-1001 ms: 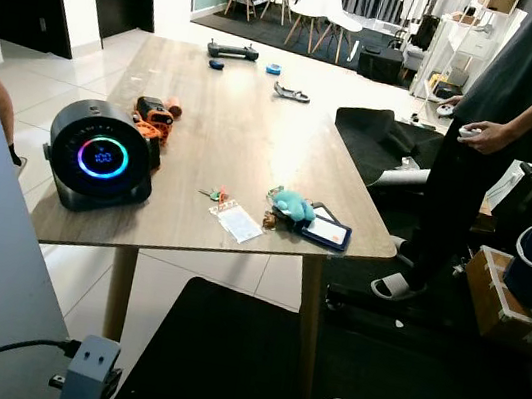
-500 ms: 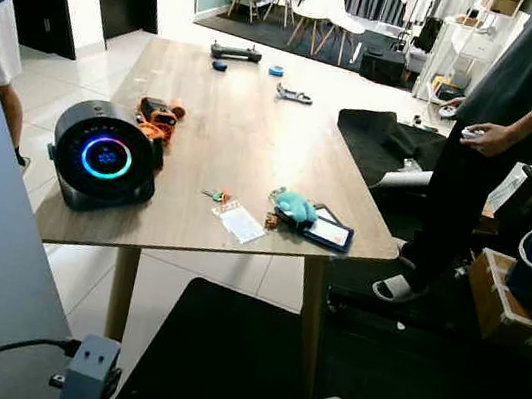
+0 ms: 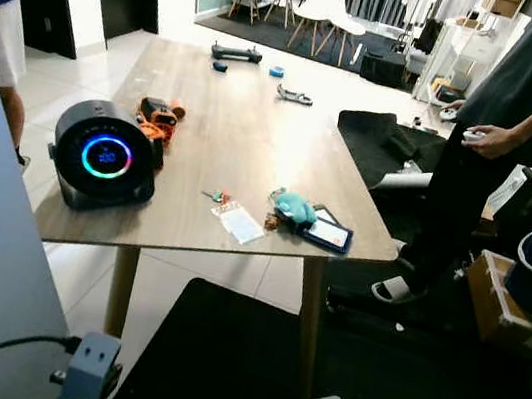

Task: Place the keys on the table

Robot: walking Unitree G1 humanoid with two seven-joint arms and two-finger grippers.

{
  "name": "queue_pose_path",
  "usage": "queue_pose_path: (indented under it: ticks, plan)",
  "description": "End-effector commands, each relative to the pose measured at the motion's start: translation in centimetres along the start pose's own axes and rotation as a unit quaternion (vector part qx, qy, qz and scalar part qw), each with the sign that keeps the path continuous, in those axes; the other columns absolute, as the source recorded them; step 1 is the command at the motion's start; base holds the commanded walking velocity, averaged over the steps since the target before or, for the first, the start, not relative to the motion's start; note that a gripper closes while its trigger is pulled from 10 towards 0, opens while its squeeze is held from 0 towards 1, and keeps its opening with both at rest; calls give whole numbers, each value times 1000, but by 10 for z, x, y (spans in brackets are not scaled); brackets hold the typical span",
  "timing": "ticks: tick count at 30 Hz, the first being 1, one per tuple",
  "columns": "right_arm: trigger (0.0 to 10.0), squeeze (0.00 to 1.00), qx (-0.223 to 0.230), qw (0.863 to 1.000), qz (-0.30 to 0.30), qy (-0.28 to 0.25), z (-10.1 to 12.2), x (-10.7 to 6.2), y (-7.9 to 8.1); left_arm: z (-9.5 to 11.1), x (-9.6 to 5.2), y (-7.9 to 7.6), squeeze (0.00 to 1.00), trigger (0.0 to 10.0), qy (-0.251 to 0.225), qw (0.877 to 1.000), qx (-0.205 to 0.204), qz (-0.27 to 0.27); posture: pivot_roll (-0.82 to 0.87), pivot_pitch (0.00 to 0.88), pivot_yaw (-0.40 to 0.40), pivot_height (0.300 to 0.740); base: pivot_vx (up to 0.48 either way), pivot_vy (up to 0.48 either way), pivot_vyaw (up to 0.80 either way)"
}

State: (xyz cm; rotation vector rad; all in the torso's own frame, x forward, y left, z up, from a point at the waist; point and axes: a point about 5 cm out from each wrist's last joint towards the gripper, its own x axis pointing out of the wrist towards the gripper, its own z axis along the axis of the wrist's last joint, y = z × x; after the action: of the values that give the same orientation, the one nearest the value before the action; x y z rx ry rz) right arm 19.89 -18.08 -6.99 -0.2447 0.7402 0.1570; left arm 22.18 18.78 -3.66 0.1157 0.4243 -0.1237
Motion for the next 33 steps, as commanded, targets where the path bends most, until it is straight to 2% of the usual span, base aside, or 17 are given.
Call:
queue_pose_path:
  ticks: [1, 6, 9, 33]
  plan:
    - [10000, 0, 2, 1000, -10, -4, 1, 0, -7, -5, -2, -3, 0, 10000, 8, 1000, 0, -6, 90, 17, -55, 740, 0, -480, 0]
    - [10000, 0, 2, 1000, -10, -4, 1, 0, -7, -6, -3, -2, 0, 10000, 10, 1000, -1, -2, 90, 16, -56, 740, 0, -441, 0]
    - [10000, 0, 1, 1000, -10, -4, 2, 0, -7, -7, -3, 0, 0, 10000, 16, 1000, -16, 9, 90, 16, -58, 740, 0, 0, 0]
    - [10000, 0, 2, 1000, -7, -3, 1, 0, -4, -7, -4, 2, 0, 10000, 15, 1000, -12, 15, 102, 29, -61, 740, 0, 0, 0]
